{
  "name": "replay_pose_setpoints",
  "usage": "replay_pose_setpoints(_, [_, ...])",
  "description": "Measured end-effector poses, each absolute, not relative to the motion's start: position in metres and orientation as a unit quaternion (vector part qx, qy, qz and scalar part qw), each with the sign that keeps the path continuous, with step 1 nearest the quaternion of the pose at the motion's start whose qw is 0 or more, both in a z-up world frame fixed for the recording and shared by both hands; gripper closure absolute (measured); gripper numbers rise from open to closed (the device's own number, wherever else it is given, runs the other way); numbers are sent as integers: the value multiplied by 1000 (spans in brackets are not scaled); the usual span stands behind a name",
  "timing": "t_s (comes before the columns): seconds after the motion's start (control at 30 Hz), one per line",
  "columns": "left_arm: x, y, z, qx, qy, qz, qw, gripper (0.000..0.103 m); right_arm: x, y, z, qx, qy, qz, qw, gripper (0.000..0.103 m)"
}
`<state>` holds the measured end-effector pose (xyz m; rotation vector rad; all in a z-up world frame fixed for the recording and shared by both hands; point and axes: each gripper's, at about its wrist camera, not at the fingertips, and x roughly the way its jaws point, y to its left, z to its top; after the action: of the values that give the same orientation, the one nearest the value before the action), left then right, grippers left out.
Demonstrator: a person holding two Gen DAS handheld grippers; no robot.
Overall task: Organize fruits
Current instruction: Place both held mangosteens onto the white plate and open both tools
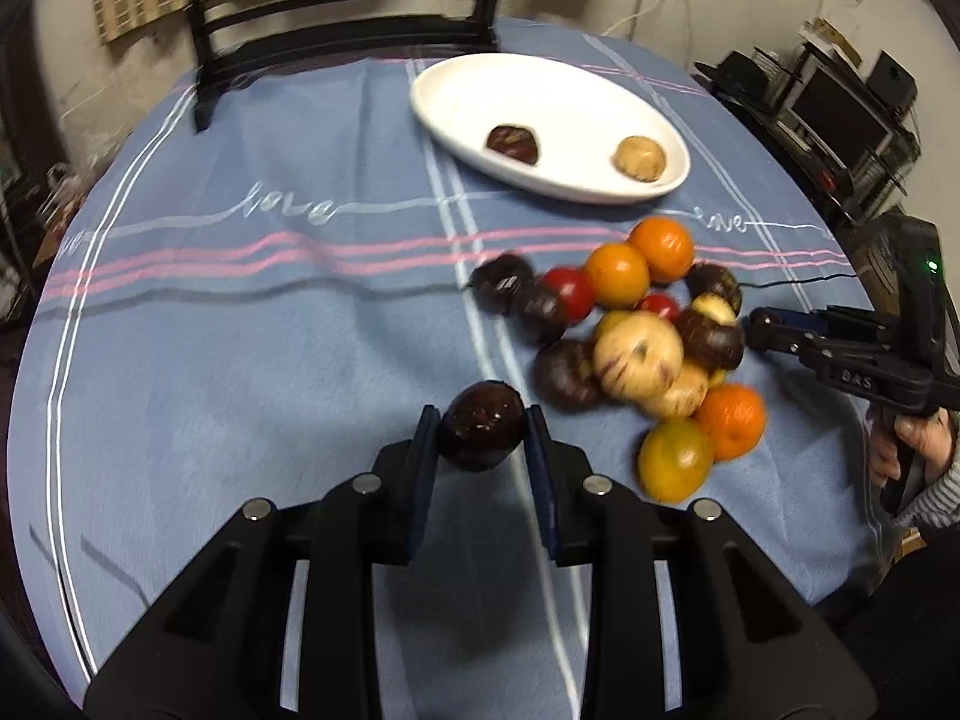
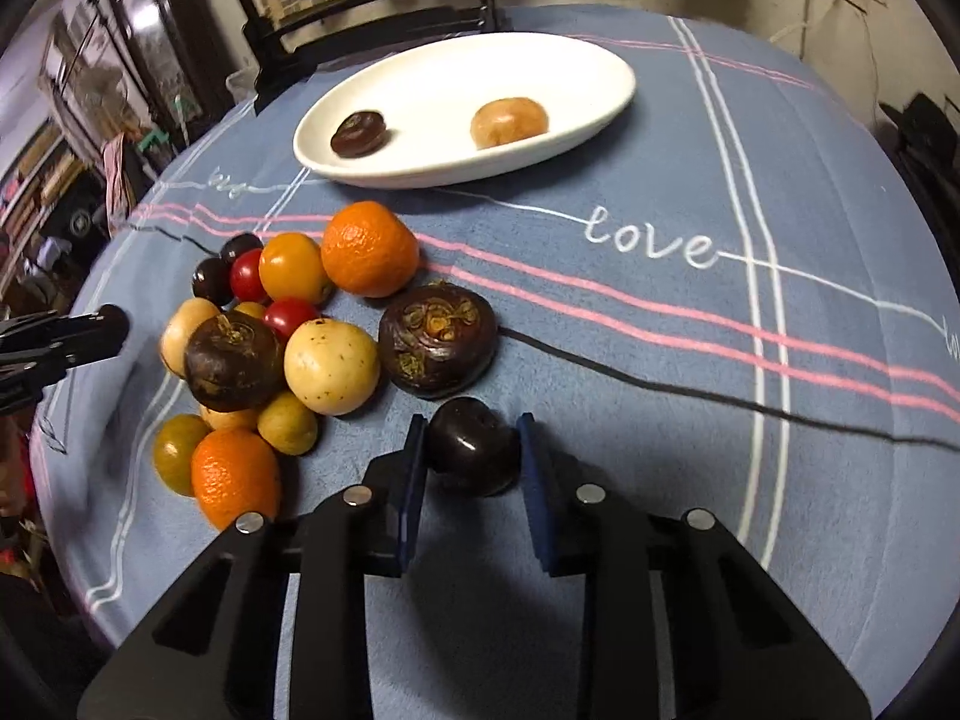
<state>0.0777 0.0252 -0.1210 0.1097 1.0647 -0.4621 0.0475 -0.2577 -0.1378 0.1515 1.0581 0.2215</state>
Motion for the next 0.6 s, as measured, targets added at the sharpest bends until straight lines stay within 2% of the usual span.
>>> replay_pose_setpoints(0.1, [102, 9, -111, 60, 491, -237, 836, 74, 58, -264, -113, 79, 478, 98, 869, 73])
replay_pose_setpoints(0.27, [174, -35, -90, 76, 453, -259, 850, 74, 124, -266, -75, 92, 442, 97, 887, 73])
replay_pose_setpoints(0.6, [288, -80, -116, 70, 469, -244, 846, 72, 239, -256, -98, 76, 449, 93, 886, 72])
